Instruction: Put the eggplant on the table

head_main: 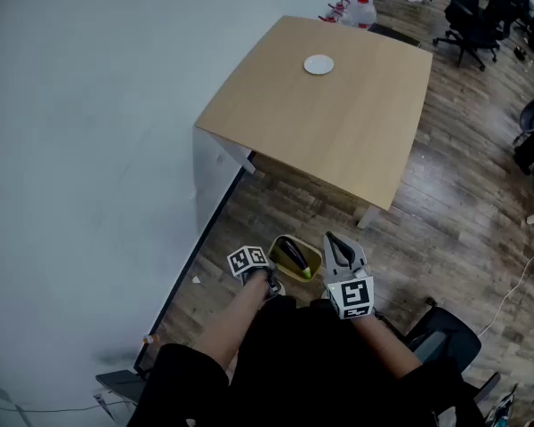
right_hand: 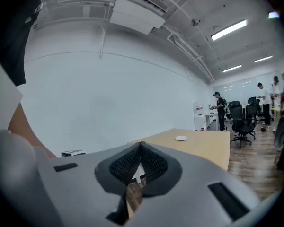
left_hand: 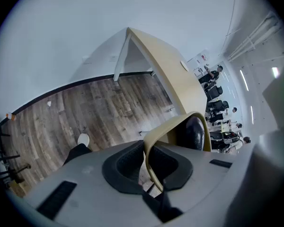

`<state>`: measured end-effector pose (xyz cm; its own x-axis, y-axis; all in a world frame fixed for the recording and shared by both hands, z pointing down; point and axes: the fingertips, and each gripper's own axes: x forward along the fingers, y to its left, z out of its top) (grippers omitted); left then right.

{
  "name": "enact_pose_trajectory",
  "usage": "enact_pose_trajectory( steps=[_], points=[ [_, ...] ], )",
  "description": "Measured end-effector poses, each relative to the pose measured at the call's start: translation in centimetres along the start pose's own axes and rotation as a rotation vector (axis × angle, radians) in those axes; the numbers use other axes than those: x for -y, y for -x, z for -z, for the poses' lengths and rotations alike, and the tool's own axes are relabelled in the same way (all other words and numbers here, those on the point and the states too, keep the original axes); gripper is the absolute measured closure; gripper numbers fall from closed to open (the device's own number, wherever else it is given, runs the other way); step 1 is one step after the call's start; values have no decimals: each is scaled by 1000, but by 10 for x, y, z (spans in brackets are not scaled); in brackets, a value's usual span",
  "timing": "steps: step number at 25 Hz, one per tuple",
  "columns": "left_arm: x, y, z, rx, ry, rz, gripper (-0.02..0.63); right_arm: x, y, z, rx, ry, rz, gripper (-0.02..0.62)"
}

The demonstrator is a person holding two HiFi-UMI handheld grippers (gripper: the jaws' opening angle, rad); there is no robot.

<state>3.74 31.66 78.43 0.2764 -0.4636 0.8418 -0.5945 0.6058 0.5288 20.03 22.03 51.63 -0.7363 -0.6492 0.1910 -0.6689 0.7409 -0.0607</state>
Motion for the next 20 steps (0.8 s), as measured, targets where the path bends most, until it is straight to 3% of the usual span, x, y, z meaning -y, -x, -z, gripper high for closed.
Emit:
enact_pose_trajectory(
  steps=[12,20],
  points=[
    [4,6,-17,43,26,27,574,-8,6,6,33,-64,-14,535],
    [16,-7,-62,38,29,50,574,9,-26,0,28,-46,38,535]
  ],
)
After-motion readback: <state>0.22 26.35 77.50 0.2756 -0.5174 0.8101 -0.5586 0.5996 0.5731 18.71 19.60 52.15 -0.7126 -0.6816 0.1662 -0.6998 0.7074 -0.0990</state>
